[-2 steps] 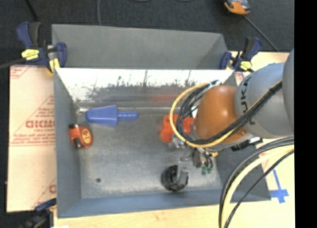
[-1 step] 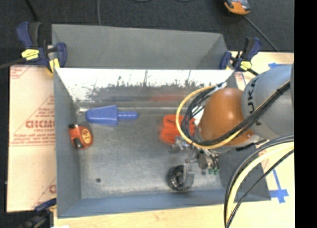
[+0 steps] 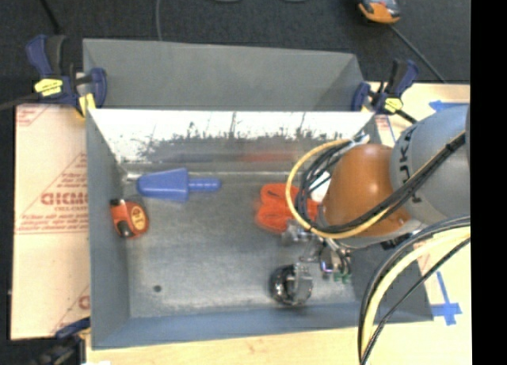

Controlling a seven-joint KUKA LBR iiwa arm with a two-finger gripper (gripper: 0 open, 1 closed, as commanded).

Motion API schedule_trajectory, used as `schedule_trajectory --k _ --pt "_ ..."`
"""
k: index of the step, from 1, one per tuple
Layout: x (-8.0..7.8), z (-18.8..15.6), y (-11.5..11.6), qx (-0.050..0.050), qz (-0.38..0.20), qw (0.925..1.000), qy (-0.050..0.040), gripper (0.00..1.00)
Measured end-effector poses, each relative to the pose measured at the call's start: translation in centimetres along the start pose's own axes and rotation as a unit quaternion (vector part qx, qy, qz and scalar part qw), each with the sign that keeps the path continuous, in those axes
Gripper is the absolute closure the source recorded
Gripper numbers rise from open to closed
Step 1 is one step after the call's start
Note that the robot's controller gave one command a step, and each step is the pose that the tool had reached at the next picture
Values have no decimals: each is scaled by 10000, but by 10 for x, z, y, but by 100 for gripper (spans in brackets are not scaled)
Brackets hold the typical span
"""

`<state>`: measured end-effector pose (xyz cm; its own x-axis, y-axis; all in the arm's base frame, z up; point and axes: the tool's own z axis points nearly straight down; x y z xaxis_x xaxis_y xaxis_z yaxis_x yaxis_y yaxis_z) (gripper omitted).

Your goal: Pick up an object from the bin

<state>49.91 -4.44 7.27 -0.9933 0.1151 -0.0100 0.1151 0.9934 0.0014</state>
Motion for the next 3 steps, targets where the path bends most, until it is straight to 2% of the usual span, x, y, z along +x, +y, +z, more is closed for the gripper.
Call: schedule_trajectory --k 1,2,3 --pt "11 -1 -13 0 3 10000 -25 0" --pt "18 0 -12 2 868 9962 8 100" --pt "18 0 -12 2 869 9962 8 100"
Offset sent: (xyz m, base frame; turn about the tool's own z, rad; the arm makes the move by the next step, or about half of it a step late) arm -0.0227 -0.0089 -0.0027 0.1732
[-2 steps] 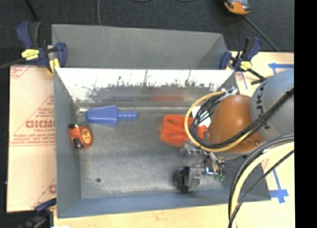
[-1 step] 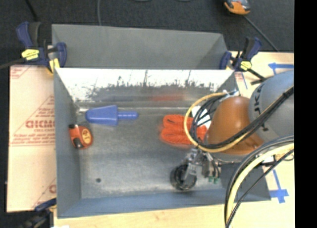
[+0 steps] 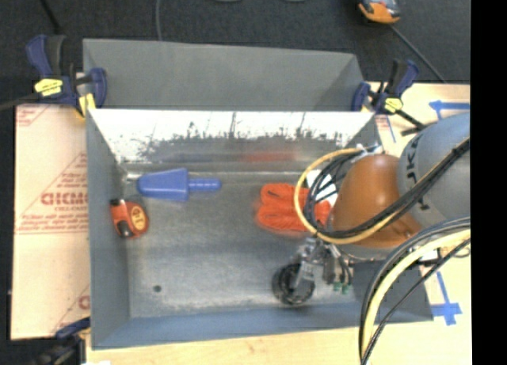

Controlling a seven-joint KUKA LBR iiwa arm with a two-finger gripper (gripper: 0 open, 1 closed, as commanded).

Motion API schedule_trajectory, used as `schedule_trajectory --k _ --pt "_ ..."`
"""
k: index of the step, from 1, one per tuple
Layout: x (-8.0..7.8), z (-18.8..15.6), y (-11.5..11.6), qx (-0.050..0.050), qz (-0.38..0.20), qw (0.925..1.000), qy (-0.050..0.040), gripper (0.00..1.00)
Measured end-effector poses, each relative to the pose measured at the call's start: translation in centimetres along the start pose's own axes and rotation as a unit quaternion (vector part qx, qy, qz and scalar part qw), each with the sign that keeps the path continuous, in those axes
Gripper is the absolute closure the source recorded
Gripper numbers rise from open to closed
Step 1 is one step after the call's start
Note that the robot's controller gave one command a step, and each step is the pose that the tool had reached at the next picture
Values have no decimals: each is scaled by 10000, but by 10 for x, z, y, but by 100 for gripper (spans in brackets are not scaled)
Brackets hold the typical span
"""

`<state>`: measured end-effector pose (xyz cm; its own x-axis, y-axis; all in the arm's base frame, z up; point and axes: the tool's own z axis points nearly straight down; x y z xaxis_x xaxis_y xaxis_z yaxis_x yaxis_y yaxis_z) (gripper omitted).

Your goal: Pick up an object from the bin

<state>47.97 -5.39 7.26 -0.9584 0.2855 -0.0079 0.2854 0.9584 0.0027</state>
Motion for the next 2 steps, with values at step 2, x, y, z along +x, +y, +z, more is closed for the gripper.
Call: schedule_trajectory --k 2 --pt "2 -62 8 3 25 10000 -27 100"
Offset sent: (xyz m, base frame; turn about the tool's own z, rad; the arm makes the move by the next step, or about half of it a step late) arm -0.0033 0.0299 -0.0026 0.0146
